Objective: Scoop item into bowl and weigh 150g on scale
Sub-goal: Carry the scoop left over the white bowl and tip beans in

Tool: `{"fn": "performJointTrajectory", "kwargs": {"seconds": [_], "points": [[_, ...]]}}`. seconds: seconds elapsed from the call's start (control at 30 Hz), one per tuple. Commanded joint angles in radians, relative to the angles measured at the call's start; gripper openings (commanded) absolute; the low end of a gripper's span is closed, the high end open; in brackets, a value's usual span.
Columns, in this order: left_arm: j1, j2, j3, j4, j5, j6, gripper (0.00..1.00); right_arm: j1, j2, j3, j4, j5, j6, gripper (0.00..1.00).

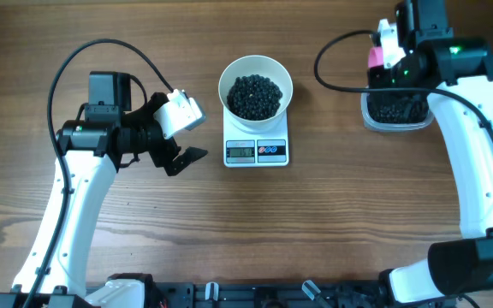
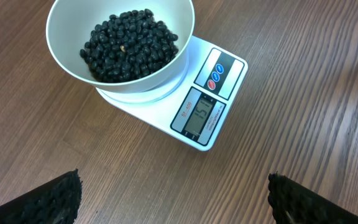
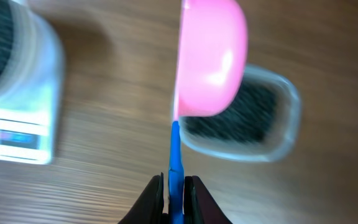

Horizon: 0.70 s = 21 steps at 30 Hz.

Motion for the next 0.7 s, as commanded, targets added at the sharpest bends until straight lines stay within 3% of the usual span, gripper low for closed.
{"fn": "performJointTrajectory", "kwargs": {"seconds": [0.0,0.3,0.67], "points": [[0.005,0.006,-0.002,0.000,0.005,0.021,1.00,0.058,0.033,0.082,0.040,-0.299,0.005,0.04],[0.005,0.006,-0.002,0.000,0.005,0.021,1.00,0.304,0.130,0.080,0.138,-0.253,0.004,0.04],[0.005,0.006,-0.002,0.000,0.005,0.020,1.00,0.395,0.272,0.078,0.142,-0.011,0.008,0.04]]}}
